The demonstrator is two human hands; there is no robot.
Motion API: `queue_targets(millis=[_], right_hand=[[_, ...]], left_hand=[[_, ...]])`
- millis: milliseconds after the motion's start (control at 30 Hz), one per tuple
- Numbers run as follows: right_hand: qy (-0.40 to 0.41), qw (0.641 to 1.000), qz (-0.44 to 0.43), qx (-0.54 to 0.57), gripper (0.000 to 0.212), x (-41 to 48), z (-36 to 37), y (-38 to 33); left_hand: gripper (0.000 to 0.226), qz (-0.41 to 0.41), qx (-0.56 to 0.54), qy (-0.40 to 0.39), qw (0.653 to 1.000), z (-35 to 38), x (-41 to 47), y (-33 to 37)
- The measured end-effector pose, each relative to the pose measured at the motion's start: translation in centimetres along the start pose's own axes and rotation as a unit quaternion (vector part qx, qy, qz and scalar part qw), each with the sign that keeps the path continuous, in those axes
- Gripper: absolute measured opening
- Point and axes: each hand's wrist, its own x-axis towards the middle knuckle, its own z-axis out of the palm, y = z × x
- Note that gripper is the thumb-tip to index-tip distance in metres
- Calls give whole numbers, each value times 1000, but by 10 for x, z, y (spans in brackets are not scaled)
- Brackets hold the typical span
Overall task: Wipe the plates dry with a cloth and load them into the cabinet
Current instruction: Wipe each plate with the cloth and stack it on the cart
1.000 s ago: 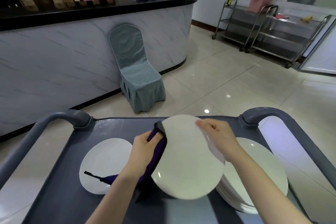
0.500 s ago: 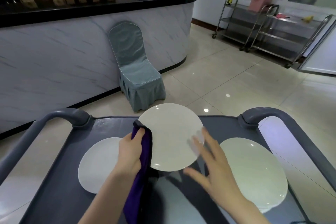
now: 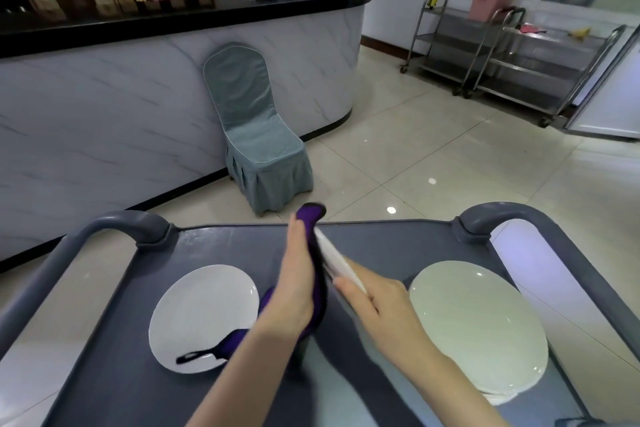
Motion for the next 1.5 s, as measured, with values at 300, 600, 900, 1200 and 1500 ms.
queue_targets(millis=[300, 600, 900, 1200, 1500], right_hand=[[172, 884, 202, 386, 33, 25, 2, -20], [229, 878, 248, 340, 40, 22, 8, -12], [208, 897, 259, 292, 42, 9, 14, 2], [149, 910, 257, 289, 31, 1, 6, 3], [119, 849, 304, 415, 41, -5, -67, 23]], left_hand=[[55, 381, 379, -62, 841, 20, -2, -42], [59, 341, 431, -92, 831, 19, -9, -43], [52, 290, 394, -108, 865, 16, 2, -30], [51, 335, 420, -113, 836, 13, 17, -36], [48, 256, 350, -157, 888, -46, 31, -44]])
